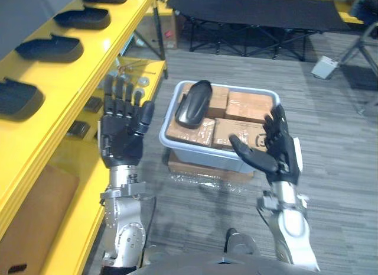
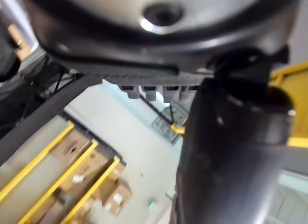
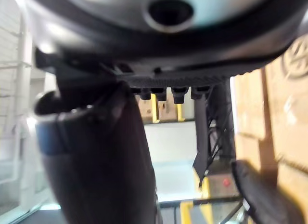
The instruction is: Walk over and take three plastic housings, then place them on the shelf
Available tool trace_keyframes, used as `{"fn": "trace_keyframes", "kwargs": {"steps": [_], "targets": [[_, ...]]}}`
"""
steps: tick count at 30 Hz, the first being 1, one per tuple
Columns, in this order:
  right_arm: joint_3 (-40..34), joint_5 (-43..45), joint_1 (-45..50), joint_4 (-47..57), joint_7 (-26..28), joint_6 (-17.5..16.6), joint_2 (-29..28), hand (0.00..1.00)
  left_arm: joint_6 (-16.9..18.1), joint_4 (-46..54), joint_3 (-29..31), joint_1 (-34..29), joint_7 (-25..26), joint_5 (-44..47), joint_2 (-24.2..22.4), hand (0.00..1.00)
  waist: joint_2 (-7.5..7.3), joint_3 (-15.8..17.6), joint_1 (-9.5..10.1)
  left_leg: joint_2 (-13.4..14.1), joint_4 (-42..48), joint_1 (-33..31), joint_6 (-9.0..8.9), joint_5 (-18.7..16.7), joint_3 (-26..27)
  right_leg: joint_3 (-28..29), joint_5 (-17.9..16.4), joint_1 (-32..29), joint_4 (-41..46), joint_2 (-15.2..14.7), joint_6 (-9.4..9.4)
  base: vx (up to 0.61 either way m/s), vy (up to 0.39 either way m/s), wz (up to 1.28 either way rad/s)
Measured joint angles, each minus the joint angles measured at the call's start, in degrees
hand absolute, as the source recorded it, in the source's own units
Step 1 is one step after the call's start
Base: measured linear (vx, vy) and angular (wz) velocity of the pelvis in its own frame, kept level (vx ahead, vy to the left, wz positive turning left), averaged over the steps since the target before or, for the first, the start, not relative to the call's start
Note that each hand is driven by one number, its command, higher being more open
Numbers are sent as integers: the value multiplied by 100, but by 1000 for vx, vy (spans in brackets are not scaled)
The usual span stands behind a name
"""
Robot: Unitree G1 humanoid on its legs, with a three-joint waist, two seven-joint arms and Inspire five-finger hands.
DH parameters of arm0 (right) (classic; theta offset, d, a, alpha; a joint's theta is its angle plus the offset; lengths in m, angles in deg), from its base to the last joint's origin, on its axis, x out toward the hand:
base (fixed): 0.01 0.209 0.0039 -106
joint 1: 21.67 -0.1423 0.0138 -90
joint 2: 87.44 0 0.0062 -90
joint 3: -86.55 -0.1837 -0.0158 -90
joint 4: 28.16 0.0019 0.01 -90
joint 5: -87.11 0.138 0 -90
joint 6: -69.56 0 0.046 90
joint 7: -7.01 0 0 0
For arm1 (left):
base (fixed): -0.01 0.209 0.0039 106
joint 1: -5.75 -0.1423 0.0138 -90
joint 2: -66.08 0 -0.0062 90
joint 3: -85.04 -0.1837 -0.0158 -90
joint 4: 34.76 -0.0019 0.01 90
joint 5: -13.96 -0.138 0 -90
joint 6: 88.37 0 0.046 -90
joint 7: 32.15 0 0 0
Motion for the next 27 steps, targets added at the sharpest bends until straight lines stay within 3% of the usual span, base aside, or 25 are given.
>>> {"fn": "trace_keyframes", "kwargs": {"steps": [2,3,5,6,8,11,13,16,19,23,27], "targets": [[-275,309,309,-10,101,34,89,100,19,-13,-18,-59,-88,8,4,100,26,18,-32,-181,11,122,465,-254,-454,494,6,-172,-41,55,2,-49,9,-89],[-322,379,340,-18,121,39,99,100,23,-28,-21,-85,-86,5,3,100,49,13,-31,-234,-3,151,495,-426,-604,643,12,-224,-54,64,-14,-73,99,-99],[-453,416,360,-71,132,42,139,100,23,-48,-60,-103,-64,-27,4,100,165,20,-35,-467,-61,196,489,-897,-1056,873,148,-365,-120,85,61,-90,188,-76],[-486,450,334,-171,168,72,121,100,25,-82,-59,-90,-59,-26,20,100,176,33,-38,-598,-119,214,273,-1052,-1153,1014,278,-470,-130,41,193,-67,202,-53],[-474,454,322,-338,235,196,93,100,25,-214,-44,-79,-66,-24,55,100,76,97,-29,-830,-42,196,194,-1051,-1070,1142,501,-466,-270,-160,311,-55,220,-31],[-369,370,-117,-854,196,380,93,100,-12,-317,-12,-59,-74,-37,107,100,-104,296,70,-974,640,-257,-97,-1251,-1167,1147,831,-487,-583,-380,430,-95,215,-8],[-431,371,-1031,-1633,-52,560,94,100,-101,-317,66,-7,-75,-98,186,100,-116,502,239,-982,1340,-696,-75,-1557,-1289,1054,1194,-430,-960,-439,466,-127,193,-2],[-631,369,-1878,-2207,-385,714,102,100,-267,-315,156,191,-68,-498,397,100,-118,775,489,-1076,1778,-1142,12,-1667,-1513,680,1541,-331,-1371,-581,450,-139,149,29],[-754,376,-2751,-2513,-834,796,158,100,-500,-305,308,347,-154,-514,538,100,-208,995,754,-1134,2063,-1651,25,-1656,-1829,344,1804,-304,-1735,-624,488,-112,62,49],[-954,579,-4350,-3063,-1148,856,871,100,-986,-311,364,423,-299,-734,585,100,-293,1412,1116,-1179,2375,-2152,22,-1622,-2257,-60,1929,-308,-1822,-613,481,-86,27,44],[-939,731,-5217,-3758,-1102,860,1330,100,-1260,-482,286,429,-523,-739,775,100,-341,1473,1369,-1188,2542,-2437,18,-1630,-2496,-408,2001,-330,-1822,-582,461,-50,38,32]]}}
